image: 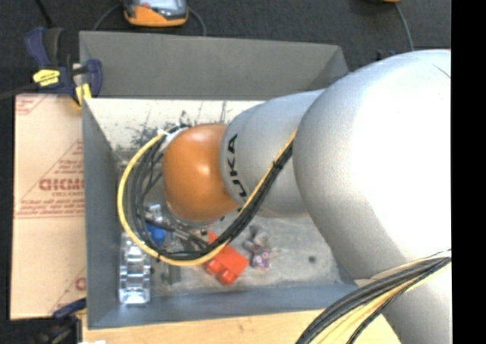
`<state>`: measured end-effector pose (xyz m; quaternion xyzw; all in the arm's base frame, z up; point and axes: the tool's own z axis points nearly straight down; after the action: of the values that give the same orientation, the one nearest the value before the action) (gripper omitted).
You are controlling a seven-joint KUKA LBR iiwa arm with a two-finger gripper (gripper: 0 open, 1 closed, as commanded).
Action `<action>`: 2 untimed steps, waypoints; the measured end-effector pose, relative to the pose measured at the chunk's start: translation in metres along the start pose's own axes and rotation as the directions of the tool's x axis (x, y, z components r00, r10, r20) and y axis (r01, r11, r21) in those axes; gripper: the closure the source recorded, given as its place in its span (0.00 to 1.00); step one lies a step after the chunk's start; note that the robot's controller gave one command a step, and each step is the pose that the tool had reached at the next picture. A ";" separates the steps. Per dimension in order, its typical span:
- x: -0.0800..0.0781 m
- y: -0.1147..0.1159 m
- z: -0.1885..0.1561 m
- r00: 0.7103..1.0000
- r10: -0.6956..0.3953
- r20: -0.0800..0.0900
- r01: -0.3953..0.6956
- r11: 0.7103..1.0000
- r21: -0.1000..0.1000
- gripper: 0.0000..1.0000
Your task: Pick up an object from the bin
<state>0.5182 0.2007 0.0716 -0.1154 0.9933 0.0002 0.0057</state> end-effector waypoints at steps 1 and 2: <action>0.000 0.000 0.001 1.000 0.004 -0.003 -0.004 1.000 -0.002 1.00; -0.038 0.018 0.000 0.998 0.065 -0.005 -0.065 0.998 0.011 1.00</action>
Offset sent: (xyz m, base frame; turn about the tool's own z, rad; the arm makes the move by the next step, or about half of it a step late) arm 0.0000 0.0000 0.0000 0.0000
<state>0.5510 0.2270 0.0716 -0.0829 0.9965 -0.0052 0.0038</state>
